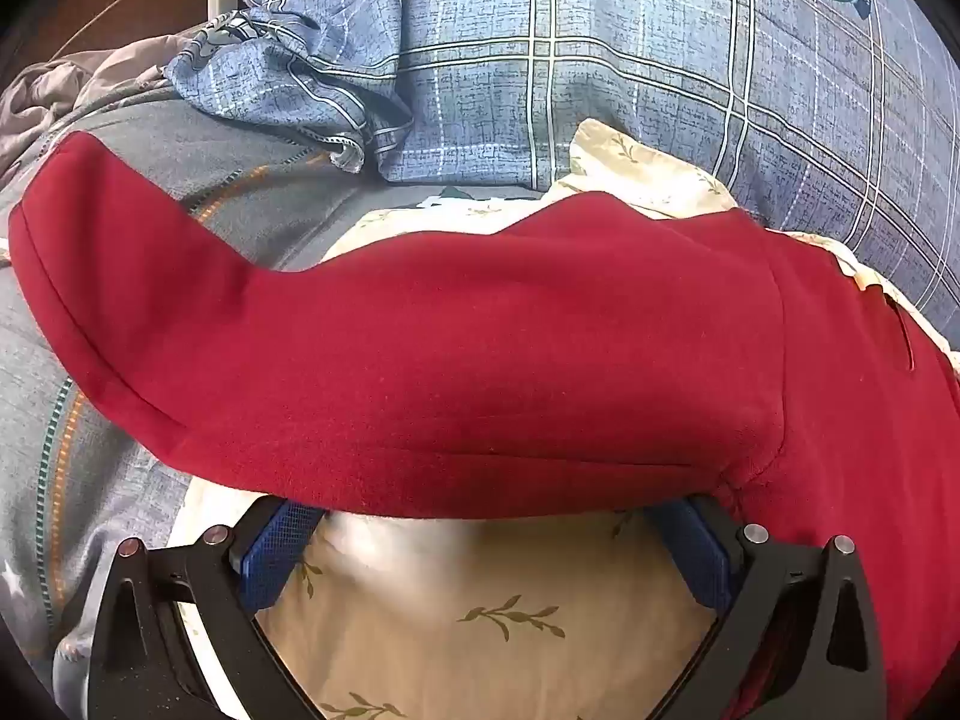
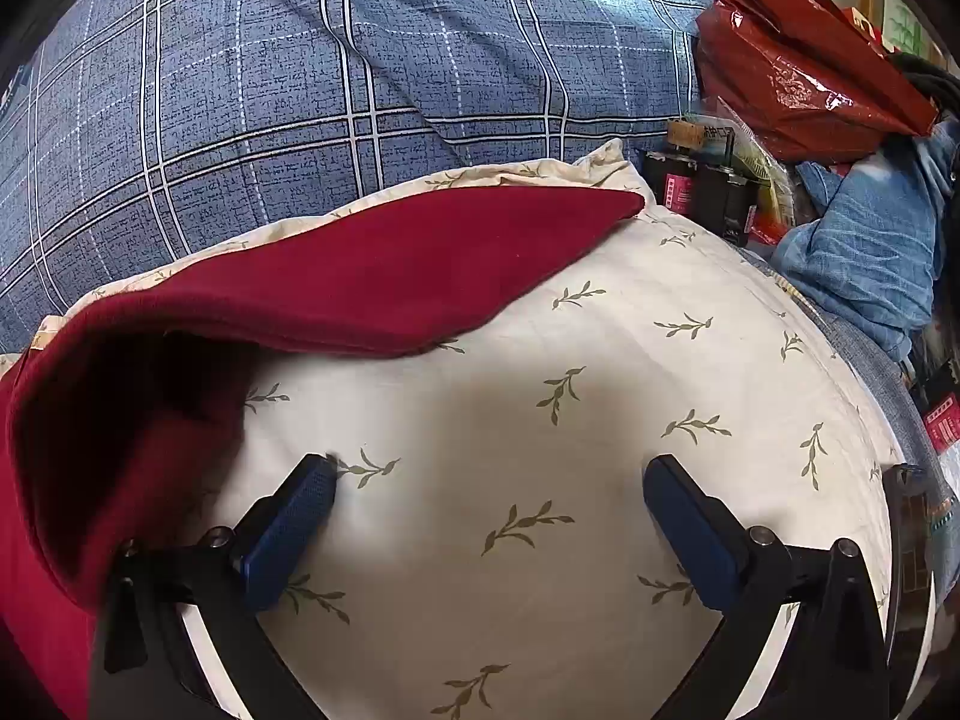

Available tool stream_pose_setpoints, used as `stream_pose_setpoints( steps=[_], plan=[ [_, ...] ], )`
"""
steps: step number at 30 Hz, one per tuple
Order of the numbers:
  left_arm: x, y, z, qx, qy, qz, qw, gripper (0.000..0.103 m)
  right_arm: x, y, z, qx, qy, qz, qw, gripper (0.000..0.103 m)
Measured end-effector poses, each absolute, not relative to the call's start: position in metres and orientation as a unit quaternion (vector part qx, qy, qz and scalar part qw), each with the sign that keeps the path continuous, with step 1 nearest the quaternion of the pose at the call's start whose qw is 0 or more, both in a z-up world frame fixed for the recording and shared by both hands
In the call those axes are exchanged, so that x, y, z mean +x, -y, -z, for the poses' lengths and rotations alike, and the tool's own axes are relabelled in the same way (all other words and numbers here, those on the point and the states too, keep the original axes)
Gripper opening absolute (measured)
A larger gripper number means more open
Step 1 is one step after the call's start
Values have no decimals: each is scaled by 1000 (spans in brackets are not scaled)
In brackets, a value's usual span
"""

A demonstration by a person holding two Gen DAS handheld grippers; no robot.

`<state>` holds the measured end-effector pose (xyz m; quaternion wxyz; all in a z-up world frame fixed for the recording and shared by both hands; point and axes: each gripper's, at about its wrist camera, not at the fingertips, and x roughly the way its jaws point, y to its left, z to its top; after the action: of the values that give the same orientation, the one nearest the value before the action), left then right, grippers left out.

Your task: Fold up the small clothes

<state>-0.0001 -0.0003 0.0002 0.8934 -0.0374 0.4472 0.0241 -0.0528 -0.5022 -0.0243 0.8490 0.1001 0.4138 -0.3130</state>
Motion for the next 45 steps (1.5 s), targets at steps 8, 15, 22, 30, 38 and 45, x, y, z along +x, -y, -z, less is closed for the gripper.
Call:
stream_pose_setpoints(
  steps=[8,15,22,30,38,45],
  plan=[
    [1,-3,2,-45,-448,-19,893,102,-53,502,24,99,-413,314,849,103],
    [-9,-2,-13,-42,-497,-7,867,96,-53,503,24,99,-414,314,849,103],
    [-62,19,-60,19,-448,-17,893,96,-70,490,15,118,-458,261,842,103],
    [-118,62,-90,17,-417,36,908,96,-132,406,-24,112,-430,159,882,103],
    [-137,87,-87,49,-438,73,895,96,-106,321,-30,62,-463,106,878,103],
    [-129,85,-88,47,-446,73,891,96,-76,282,-15,52,-456,89,884,102]
  ],
)
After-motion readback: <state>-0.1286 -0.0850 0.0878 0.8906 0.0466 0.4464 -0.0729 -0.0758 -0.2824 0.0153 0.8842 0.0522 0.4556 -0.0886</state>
